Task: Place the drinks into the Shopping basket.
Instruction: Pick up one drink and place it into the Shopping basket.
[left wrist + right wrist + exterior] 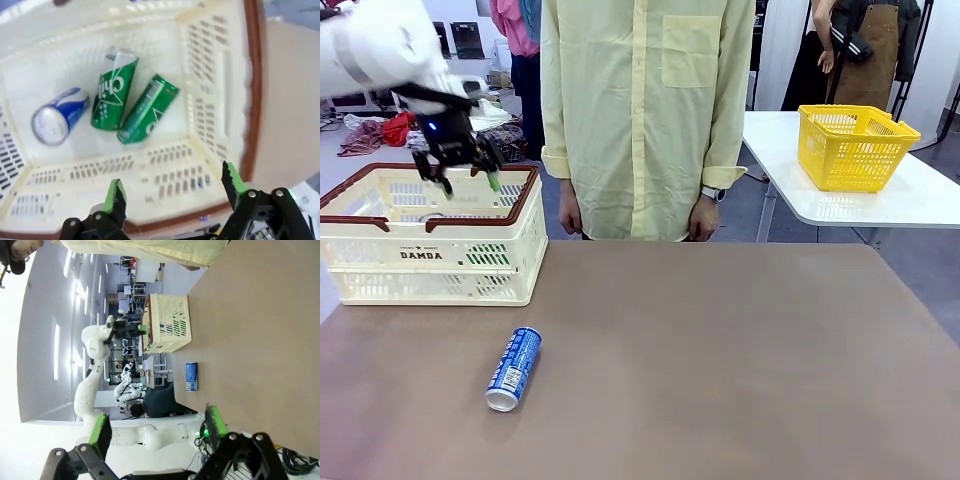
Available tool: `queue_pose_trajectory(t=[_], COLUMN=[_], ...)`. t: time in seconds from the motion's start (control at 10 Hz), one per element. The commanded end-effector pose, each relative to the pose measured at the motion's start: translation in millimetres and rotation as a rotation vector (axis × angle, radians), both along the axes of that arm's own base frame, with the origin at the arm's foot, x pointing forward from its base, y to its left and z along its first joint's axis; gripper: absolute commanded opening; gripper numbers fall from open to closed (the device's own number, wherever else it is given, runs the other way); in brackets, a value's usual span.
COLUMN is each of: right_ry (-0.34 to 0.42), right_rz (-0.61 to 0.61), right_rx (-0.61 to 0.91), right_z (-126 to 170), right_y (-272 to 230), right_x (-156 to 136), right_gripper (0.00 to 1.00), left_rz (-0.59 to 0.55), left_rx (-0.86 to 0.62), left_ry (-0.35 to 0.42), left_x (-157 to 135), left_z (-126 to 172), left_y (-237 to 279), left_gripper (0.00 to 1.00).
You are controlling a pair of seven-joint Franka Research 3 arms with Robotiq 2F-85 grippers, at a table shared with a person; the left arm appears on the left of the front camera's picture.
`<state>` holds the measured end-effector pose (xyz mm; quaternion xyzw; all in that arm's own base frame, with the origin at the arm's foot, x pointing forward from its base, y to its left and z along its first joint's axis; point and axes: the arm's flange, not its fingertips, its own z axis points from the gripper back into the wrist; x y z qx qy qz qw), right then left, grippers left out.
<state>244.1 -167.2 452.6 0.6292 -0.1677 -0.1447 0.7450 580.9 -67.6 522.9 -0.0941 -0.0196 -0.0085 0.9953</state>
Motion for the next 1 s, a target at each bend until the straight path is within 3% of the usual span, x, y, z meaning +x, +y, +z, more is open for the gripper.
queue_pose_trajectory(t=[0.0, 0.1, 0.3, 0.4, 0.6, 0.9], right_ry=[0.001, 0.001, 0.001, 0.001, 0.001, 0.001], right_rz=[-0.008, -0.008, -0.008, -0.008, -0.008, -0.008], right_rx=[0.024, 0.024, 0.024, 0.024, 0.024, 0.024], right_z=[7, 7, 7, 7, 7, 7], right_y=[1, 1, 1, 1, 1, 1], right_x=[2, 2, 2, 2, 2, 2], right_gripper=[1.00, 1.00, 1.00, 1.00, 1.00, 1.00], left_rz=[-0.060, -0.123, -0.091, -0.214, -0.229, -0.167], left_rx=[-0.155, -0.242, -0.524, -0.624, -0.883, -1.174], left_ry=[0.002, -0.019, 0.002, 0.052, 0.206, 0.181], left_x=[-66, -96, -143, -160, -179, -206], left_z=[39, 56, 70, 60, 14, -91], left_y=[23, 33, 61, 83, 137, 212], left_gripper=[1.00, 1.00, 1.00, 1.00, 1.00, 1.00])
